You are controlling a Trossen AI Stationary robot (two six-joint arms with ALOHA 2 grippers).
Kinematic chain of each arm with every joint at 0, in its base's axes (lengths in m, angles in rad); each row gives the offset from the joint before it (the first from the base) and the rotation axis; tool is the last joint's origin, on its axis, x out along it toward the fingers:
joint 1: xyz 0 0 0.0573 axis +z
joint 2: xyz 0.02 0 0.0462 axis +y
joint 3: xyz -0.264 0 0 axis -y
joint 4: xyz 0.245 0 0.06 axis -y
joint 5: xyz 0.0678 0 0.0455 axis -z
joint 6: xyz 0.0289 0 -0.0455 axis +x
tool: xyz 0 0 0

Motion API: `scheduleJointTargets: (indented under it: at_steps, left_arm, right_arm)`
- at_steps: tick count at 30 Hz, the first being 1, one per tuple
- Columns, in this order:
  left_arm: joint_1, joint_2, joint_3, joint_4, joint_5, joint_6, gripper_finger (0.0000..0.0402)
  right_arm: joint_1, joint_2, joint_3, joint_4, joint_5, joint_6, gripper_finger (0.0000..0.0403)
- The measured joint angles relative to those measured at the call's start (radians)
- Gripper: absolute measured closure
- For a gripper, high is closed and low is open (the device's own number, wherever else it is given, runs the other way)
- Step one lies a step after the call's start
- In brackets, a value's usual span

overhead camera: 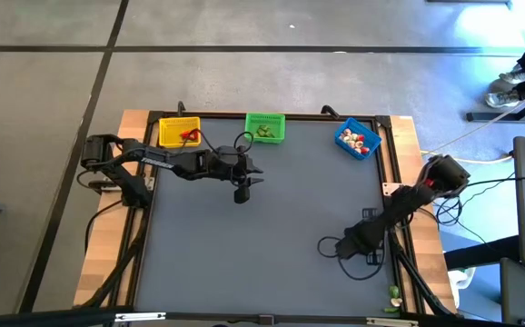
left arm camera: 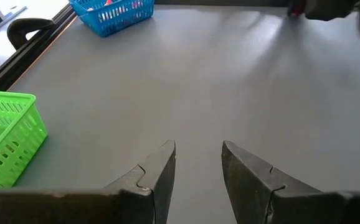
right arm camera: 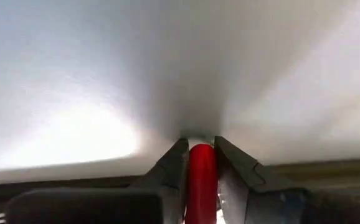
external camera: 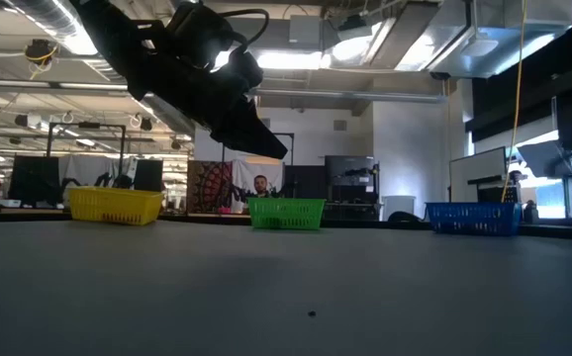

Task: Sort produce into baskets
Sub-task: Put the red chili pepper into the yellow basket

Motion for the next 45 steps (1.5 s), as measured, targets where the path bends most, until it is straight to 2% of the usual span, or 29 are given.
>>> scheduleJointTargets:
  at_steps: [4, 11, 18, 22, 31, 34, 45]
  left_arm:
    - [0.000, 0.000, 0.000, 0.003, 0.000, -0.008, 0.0274]
    - [-0.001, 0.000, 0.000, 0.031, 0.000, -0.040, 0.0274]
    - [-0.001, 0.000, 0.000, 0.050, -0.005, -0.076, 0.0274]
    - [-0.001, 0.000, 0.000, 0.059, -0.006, -0.078, 0.0274]
    - [-0.001, 0.000, 0.000, 0.085, -0.030, -0.085, 0.0274]
    - [0.001, 0.000, 0.000, 0.086, -0.069, -0.087, 0.0274]
    - [0.002, 0.000, 0.000, 0.089, -0.085, -0.063, 0.0274]
  right_arm:
    - [-0.029, -0.026, 0.049, 0.031, 0.034, -0.003, 0.0344]
    - [-0.171, -0.032, 0.123, 0.070, 0.225, -0.030, 0.0345]
    - [-0.308, -0.032, 0.140, 0.306, 0.391, -0.148, 0.0345]
    - [-0.399, -0.032, 0.140, 0.439, 0.437, -0.237, 0.0345]
    - [-0.563, -0.040, 0.140, 0.672, 0.429, -0.414, 0.0345]
    - [-0.596, -0.054, 0.140, 0.746, 0.429, -0.454, 0.0345]
    - [-0.680, -0.074, 0.141, 0.926, 0.429, -0.511, 0.0345]
